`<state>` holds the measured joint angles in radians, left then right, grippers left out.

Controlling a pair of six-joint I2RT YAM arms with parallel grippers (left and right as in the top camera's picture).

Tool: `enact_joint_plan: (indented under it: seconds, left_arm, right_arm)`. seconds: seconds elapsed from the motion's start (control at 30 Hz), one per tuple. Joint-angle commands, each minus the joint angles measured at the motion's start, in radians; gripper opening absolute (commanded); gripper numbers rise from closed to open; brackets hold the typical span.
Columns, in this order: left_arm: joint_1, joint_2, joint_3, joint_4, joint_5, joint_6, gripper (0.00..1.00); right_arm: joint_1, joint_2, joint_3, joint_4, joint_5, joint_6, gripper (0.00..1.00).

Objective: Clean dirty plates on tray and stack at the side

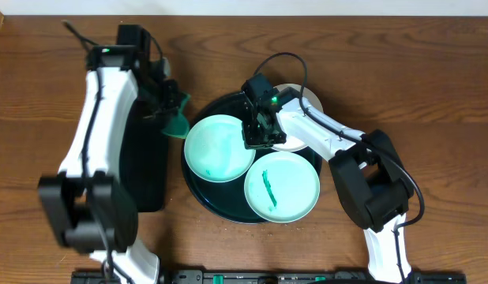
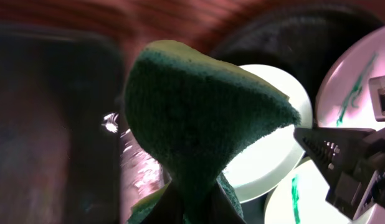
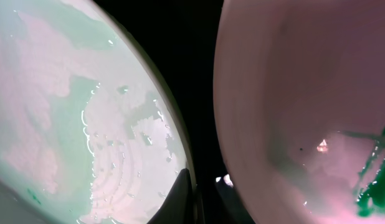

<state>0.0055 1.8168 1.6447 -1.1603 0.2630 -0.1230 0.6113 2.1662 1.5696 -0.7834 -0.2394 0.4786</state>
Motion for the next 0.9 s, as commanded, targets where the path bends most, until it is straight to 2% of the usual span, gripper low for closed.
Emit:
enact_joint_plan:
  seconds: [0.0, 0.1, 0.23, 0.53, 0.87]
  left_arm:
    - [0.035, -0.064, 0.027, -0.02, -0.199, -0.059, 0.07]
    - [0.074, -0.076, 0.027, -0.038, -0.277, -0.063, 0.07]
    - [0.137, -0.071, 0.011, -0.035, -0.328, -0.124, 0.07]
    - [0.234, -0.071, -0.018, -0.031, -0.328, -0.142, 0.07]
    - [0.241, -0.071, -0.018, -0.028, -0.328, -0.141, 0.07]
  right_arm:
    - [-0.002, 0.01, 0.014, 0.013, -0.043, -0.052, 0.01]
    - [0.007, -0.028, 0.014, 0.037, -0.014, -0.077, 0.01]
    - [0.053, -0.105, 0.014, 0.039, 0.174, -0.119, 0.01]
    - [0.259, -0.195, 0.014, 0.03, 0.885, -0.168, 0.01]
    - [0.484, -0.198, 0.014, 0.006, 1.602, -0.173, 0.01]
